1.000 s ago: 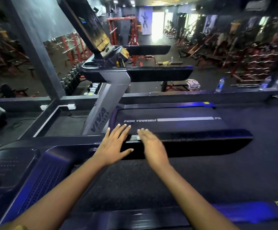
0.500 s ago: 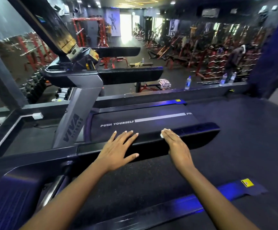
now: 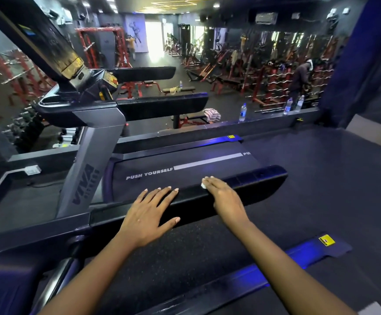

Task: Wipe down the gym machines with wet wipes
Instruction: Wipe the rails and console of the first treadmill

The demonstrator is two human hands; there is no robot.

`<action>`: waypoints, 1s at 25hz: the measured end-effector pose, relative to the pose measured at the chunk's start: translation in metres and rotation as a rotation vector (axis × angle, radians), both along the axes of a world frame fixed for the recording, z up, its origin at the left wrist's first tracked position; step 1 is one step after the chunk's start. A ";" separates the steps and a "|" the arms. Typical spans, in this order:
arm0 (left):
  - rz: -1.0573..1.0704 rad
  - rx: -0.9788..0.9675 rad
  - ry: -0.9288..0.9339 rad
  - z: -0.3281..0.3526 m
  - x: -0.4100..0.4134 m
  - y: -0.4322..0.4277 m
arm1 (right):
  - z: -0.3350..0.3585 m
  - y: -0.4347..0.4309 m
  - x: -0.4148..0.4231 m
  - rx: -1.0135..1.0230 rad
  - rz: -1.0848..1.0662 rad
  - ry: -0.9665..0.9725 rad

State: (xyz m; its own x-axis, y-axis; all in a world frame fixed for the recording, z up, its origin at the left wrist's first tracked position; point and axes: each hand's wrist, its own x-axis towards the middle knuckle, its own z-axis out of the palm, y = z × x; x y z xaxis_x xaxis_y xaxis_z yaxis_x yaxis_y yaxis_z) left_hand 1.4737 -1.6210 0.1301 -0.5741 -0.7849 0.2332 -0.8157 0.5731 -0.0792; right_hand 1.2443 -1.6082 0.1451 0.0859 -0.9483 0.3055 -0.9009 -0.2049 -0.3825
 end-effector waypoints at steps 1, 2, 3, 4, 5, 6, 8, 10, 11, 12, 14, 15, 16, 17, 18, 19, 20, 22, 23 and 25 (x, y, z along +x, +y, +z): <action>0.001 0.006 0.006 0.000 0.000 0.000 | -0.002 0.000 -0.016 -0.015 -0.045 0.005; 0.004 0.015 0.012 0.000 0.001 0.000 | -0.003 -0.001 -0.030 -0.027 -0.082 0.010; 0.005 0.024 0.015 0.001 0.001 0.001 | -0.003 -0.002 -0.045 -0.034 -0.116 0.015; 0.006 0.033 0.013 0.001 0.001 0.001 | -0.004 -0.004 -0.060 -0.036 -0.153 0.017; 0.008 0.039 0.004 0.001 0.001 0.000 | -0.003 -0.007 -0.071 -0.030 -0.202 0.010; 0.012 0.047 -0.005 0.001 0.001 0.001 | -0.002 -0.009 -0.078 -0.030 -0.254 -0.002; 0.022 0.069 -0.003 0.000 0.001 0.001 | 0.003 -0.010 -0.070 -0.041 -0.299 -0.035; 0.028 0.086 0.021 0.000 0.000 0.002 | -0.002 -0.001 -0.039 -0.056 -0.176 -0.041; 0.024 0.089 0.043 0.000 -0.001 0.001 | -0.007 0.008 -0.020 -0.064 -0.074 -0.027; 0.013 0.105 0.065 0.002 -0.004 -0.001 | -0.014 0.018 -0.006 -0.084 0.001 -0.025; -0.031 0.149 0.097 0.009 -0.018 -0.005 | -0.018 0.029 -0.002 -0.082 0.034 -0.044; -0.068 0.166 0.104 0.014 -0.030 -0.009 | -0.017 0.029 -0.011 -0.083 0.008 -0.053; -0.114 0.176 0.109 0.017 -0.045 -0.013 | -0.019 0.026 -0.024 -0.109 -0.031 -0.052; -0.165 0.173 0.114 0.020 -0.063 -0.019 | -0.018 0.025 -0.038 -0.133 -0.072 -0.045; -0.211 0.163 0.115 0.022 -0.080 -0.025 | -0.019 0.022 -0.053 -0.135 -0.114 -0.048; -0.244 0.153 0.105 0.023 -0.095 -0.030 | -0.020 0.020 -0.069 -0.115 -0.151 -0.057; -0.267 0.145 0.082 0.023 -0.106 -0.034 | -0.021 0.017 -0.083 -0.107 -0.185 -0.049; -0.287 0.149 0.035 0.018 -0.122 -0.040 | -0.020 0.012 -0.113 -0.116 -0.246 -0.032; -0.285 0.153 0.020 0.014 -0.125 -0.041 | -0.016 0.008 -0.128 -0.114 -0.289 -0.024; -0.279 0.135 0.020 0.011 -0.127 -0.040 | -0.006 0.002 -0.147 -0.076 -0.367 -0.028</action>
